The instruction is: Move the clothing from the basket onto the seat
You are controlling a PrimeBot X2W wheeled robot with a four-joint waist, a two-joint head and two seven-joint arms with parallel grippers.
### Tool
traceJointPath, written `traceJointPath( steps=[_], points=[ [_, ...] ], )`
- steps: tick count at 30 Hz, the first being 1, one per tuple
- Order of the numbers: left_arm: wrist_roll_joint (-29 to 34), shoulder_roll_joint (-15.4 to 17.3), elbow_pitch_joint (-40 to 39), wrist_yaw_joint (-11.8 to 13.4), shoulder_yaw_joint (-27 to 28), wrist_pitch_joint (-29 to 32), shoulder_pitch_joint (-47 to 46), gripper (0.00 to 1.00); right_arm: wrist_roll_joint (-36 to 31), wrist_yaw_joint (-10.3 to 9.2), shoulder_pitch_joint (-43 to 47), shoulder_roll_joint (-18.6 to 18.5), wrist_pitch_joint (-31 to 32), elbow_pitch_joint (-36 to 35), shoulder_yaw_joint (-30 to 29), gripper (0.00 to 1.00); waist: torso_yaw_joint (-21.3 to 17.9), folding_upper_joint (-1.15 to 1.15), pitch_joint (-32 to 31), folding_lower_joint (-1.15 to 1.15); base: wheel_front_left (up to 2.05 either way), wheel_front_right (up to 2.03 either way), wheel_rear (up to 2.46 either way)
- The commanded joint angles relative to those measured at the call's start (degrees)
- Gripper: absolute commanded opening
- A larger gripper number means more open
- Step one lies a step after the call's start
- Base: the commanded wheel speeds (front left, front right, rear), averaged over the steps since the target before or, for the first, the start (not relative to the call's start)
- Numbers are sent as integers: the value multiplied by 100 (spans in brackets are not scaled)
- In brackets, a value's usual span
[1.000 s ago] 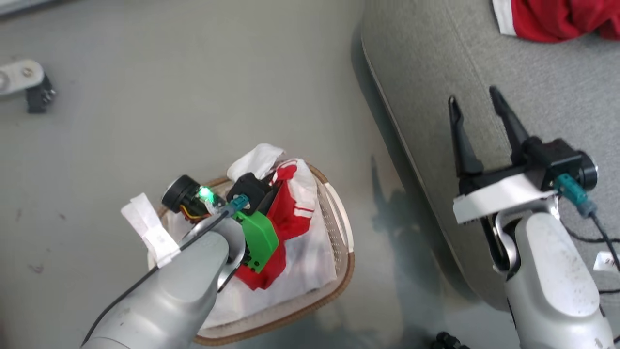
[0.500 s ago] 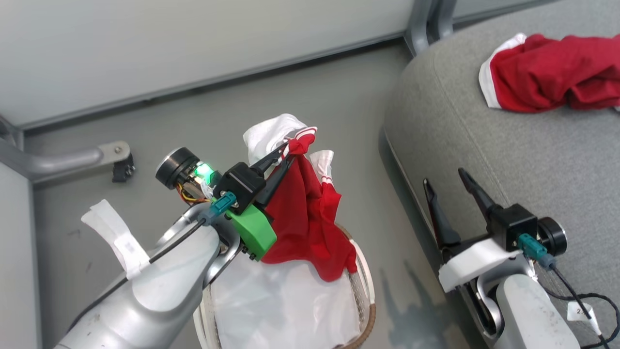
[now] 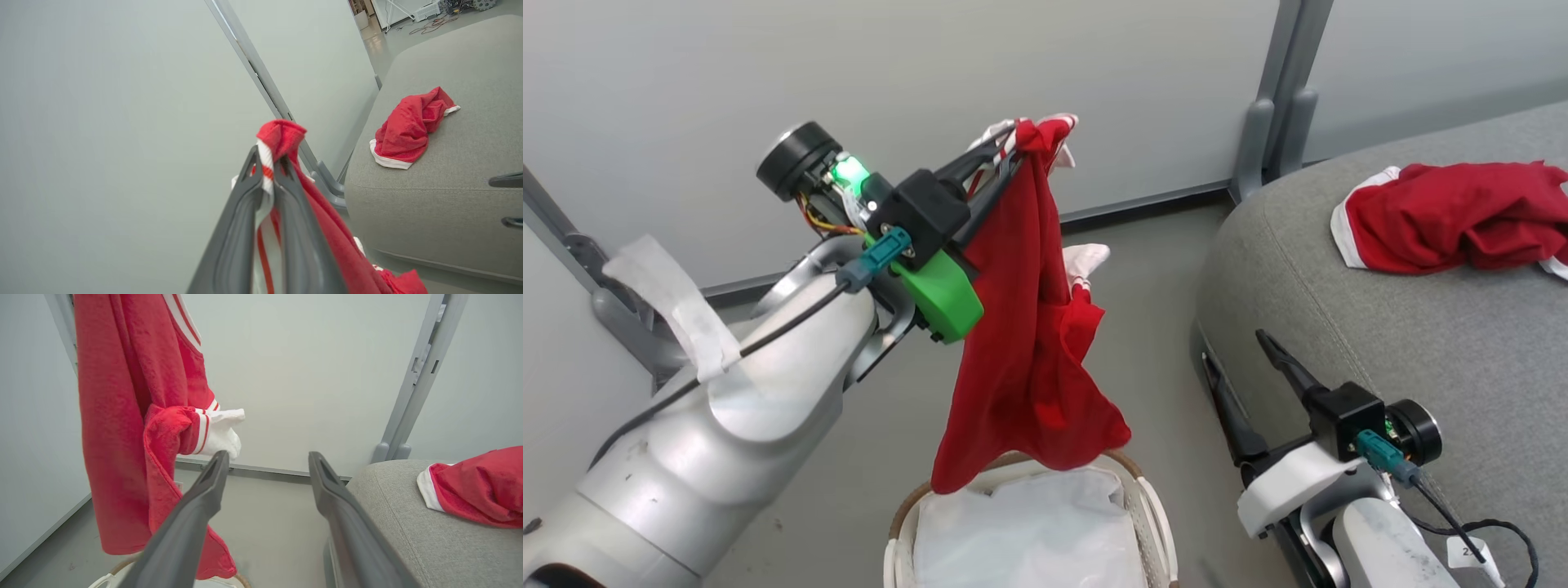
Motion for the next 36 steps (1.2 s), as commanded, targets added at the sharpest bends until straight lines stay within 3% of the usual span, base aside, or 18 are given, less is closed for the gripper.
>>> traceJointPath(
  steps=[1,15,29,30,31,32,33,36],
  points=[
    [-43,17,-7,-14,-3,-12,-153,0,30,-6,50,-20,-26,24,58,100,66,0,-100,1,0,0,0],
    [-254,-234,9,-13,-359,8,-641,0,462,-6,-290,-21,-27,358,1294,100,272,0,-270,1,0,0,0],
    [-406,-505,-331,-13,-707,-49,-975,0,648,-6,-1139,-21,-26,1212,1722,100,624,0,-260,1,0,0,0],
    [-438,-509,-352,-13,-720,-51,-950,0,658,-6,-1198,-21,-27,1237,1733,73,642,0,-257,1,0,0,0],
    [-468,-504,-372,-13,-737,-49,-906,0,679,-6,-1256,-21,-26,1246,1734,38,659,0,-253,1,0,0,0],
    [-493,-489,-387,-13,-742,-51,-854,0,687,-6,-1288,-20,-27,1248,1728,24,674,0,-249,1,0,0,0],
    [-524,-474,-398,-12,-742,-53,-807,0,675,-6,-1311,-20,-27,1238,1720,0,684,0,-245,1,0,0,0],
    [-639,-423,-412,41,-706,-51,-653,0,616,-6,-1361,-21,-27,1159,1628,0,706,0,-228,1,0,0,0]
  ],
)
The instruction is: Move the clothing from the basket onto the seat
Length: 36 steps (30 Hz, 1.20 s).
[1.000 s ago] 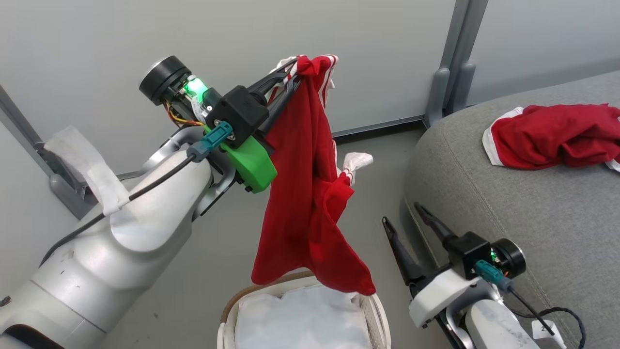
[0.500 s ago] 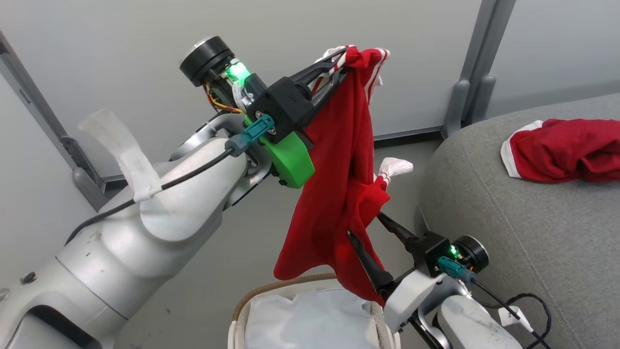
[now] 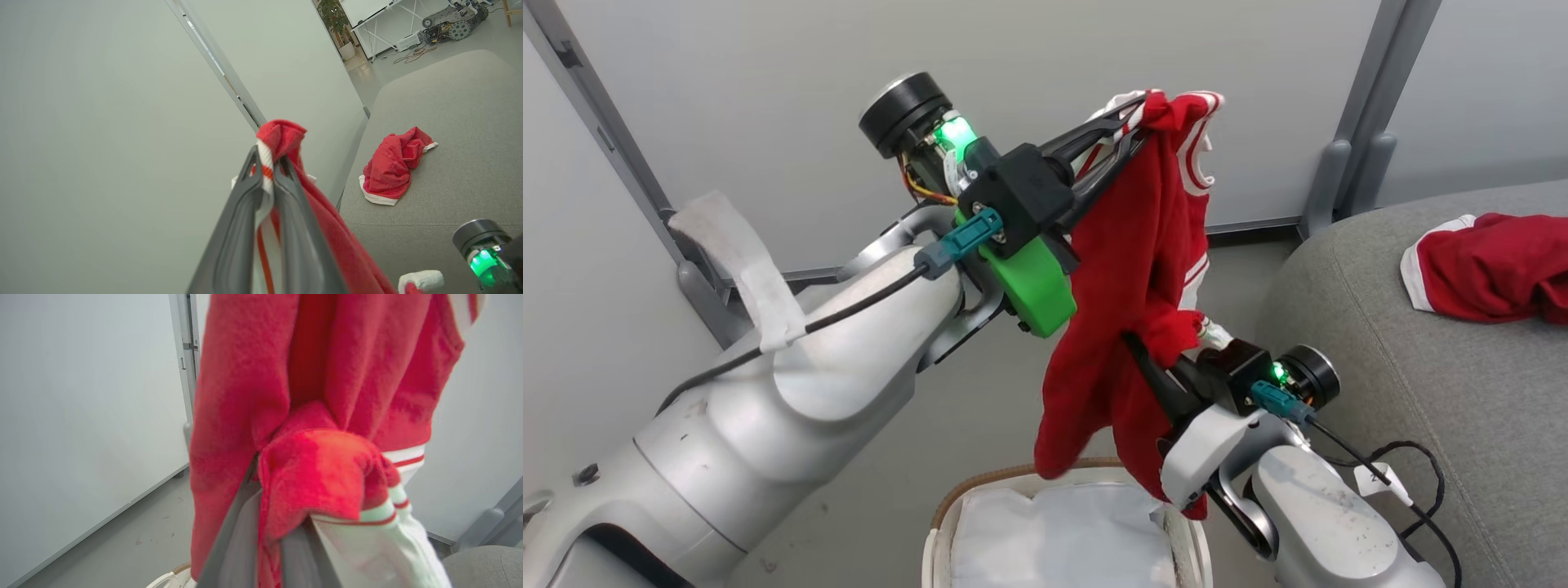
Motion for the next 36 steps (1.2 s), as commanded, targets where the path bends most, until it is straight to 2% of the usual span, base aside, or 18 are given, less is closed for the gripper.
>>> traceJointPath(
  steps=[1,11,13,14,15,25,36],
  points=[
    [-107,46,2,41,37,-14,166,0,-49,-6,-41,-22,-28,-60,-59,0,9,0,12,0,0,0,0],
    [-576,140,99,273,328,-87,1053,0,-209,-6,-48,-21,-28,-386,-405,0,-29,0,80,0,0,0,0],
    [-685,107,134,323,450,-102,1293,44,-242,-6,-67,-21,-28,-446,-476,0,-44,0,92,0,0,0,0],
    [-736,89,160,331,507,-98,1428,89,-262,-6,-79,-21,-28,-471,-513,0,-51,0,101,0,0,0,0],
    [-751,72,165,345,565,-101,1531,100,-283,-6,-88,-21,-28,-495,-547,0,-56,0,110,0,0,0,0],
    [-539,-104,440,225,1136,-104,2717,100,-502,-6,-91,-20,-28,-690,-832,0,-95,0,186,0,0,0,0],
    [-3,-411,649,67,1814,-104,3669,100,-698,-6,-31,-20,-28,-747,-1138,0,-233,0,281,0,0,0,0]
  ],
)
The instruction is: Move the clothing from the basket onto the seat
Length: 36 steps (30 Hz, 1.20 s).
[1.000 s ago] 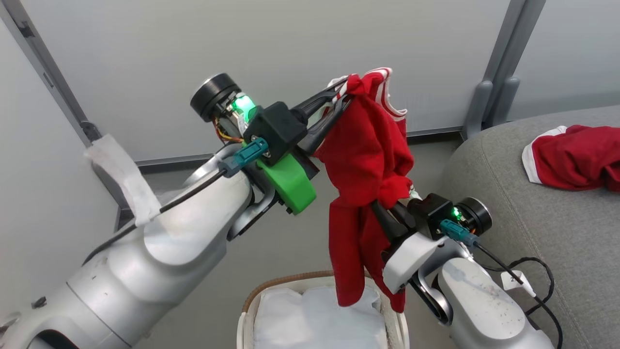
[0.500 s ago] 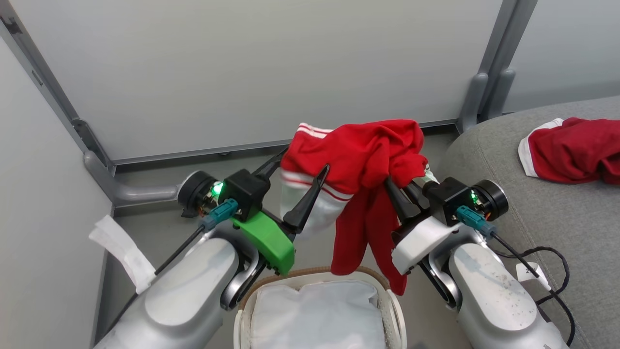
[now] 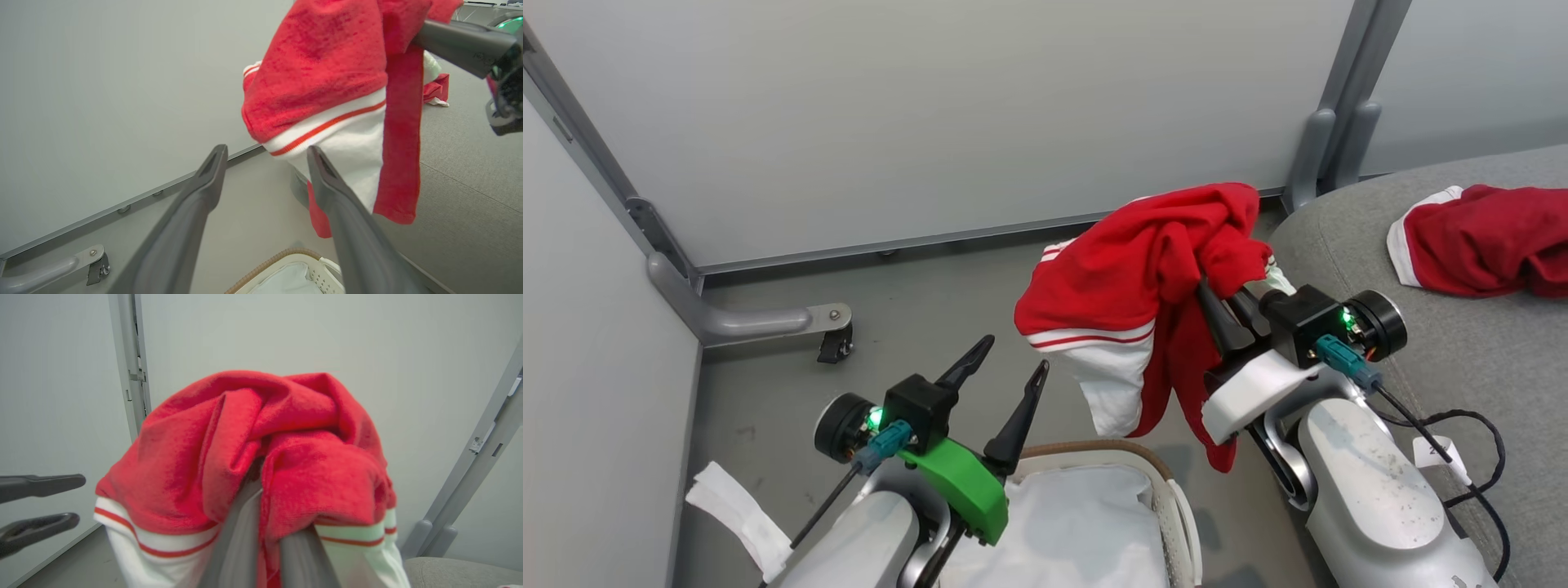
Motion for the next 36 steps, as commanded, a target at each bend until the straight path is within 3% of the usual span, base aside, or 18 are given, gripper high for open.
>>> traceJointPath(
  steps=[1,7,15,23,29,36],
  points=[
    [100,-47,11,-25,55,-16,129,100,-58,-6,1,-19,-28,-23,-48,0,-69,0,32,0,0,0,0],
    [404,-205,-68,-75,282,-15,305,100,-164,-6,-92,-20,-28,-63,-171,0,-498,0,188,0,0,0,0],
    [707,-404,-216,-113,470,-11,333,100,-321,-7,-130,-32,-28,-114,-387,0,-1528,0,453,0,0,0,0],
    [785,-430,-247,-122,247,-12,247,100,-376,-6,26,-66,-28,-170,-666,0,-2461,0,706,0,0,0,0],
    [709,-367,-210,-123,85,-12,158,100,-362,-6,119,-43,-28,-257,-856,0,-2884,0,861,0,0,0,0],
    [679,-297,-185,-124,-46,-13,122,100,-330,-6,182,-21,-28,-342,-975,0,-3098,0,972,0,0,0,0]
  ],
)
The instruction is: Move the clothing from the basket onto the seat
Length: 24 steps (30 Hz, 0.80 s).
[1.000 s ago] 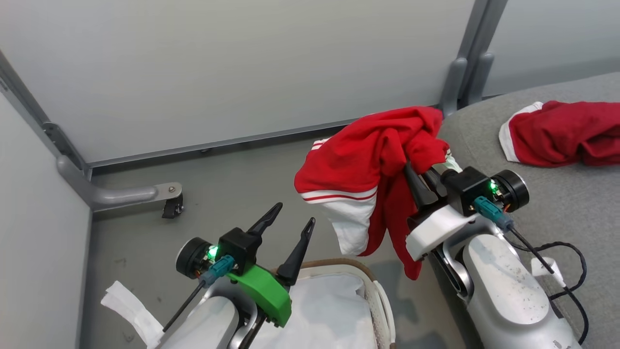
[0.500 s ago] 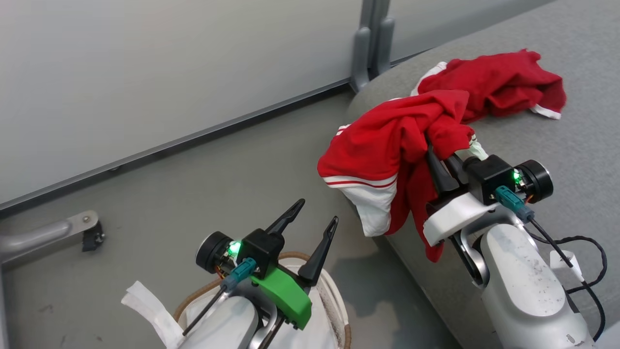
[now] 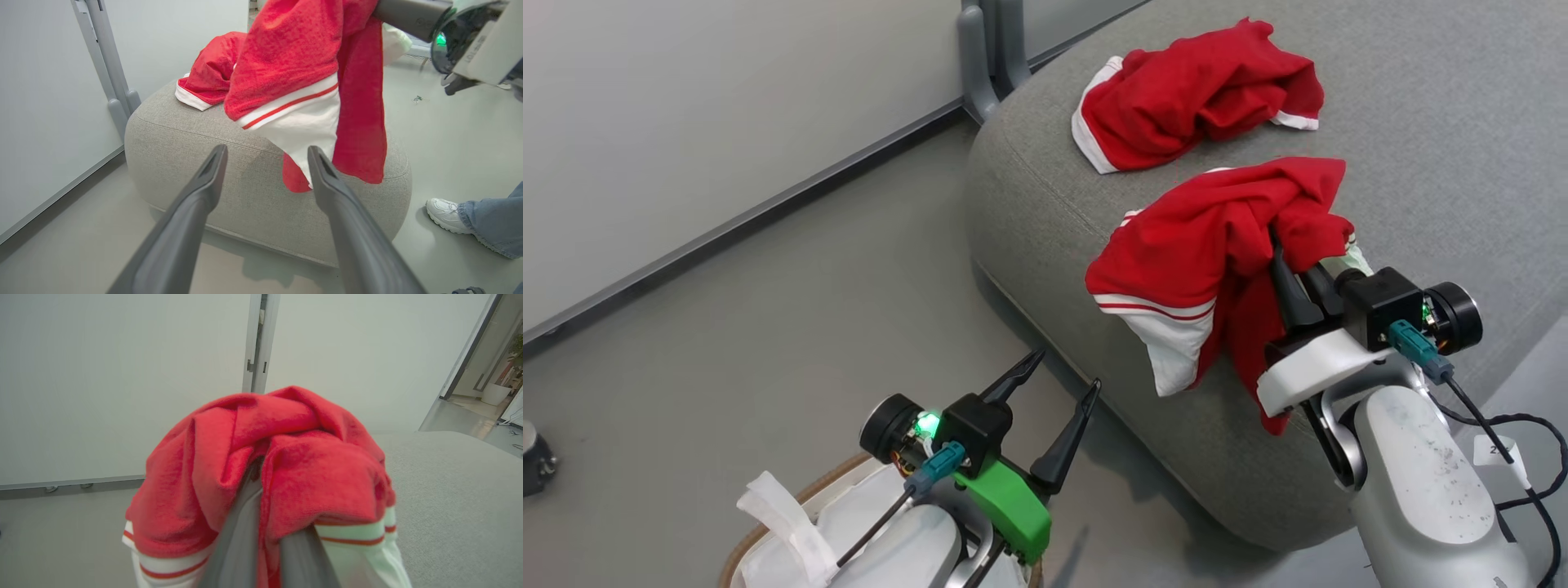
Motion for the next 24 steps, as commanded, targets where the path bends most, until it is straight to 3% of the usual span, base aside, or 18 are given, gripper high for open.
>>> traceJointPath(
  steps=[1,9,14,18,24],
  points=[
    [-41,70,18,-27,-8,-5,-77,100,16,-6,48,10,-28,-40,-15,0,-189,0,172,0,0,0,0],
    [-46,143,-7,-26,-128,-5,-184,100,64,-6,-46,15,-28,-75,-126,0,-116,0,339,0,0,0,0],
    [17,261,-62,-24,-114,-5,-340,100,-1,-7,-695,-26,-28,14,-243,0,4,0,721,0,0,0,0],
    [75,397,-89,-23,-173,-6,-596,100,-49,-6,-1643,-326,-28,172,-505,0,200,0,1229,0,0,0,0],
    [163,554,-156,-23,-165,-5,-1038,100,5,-6,-3022,-1113,-28,602,-843,0,611,0,2064,0,0,0,0]
  ],
)
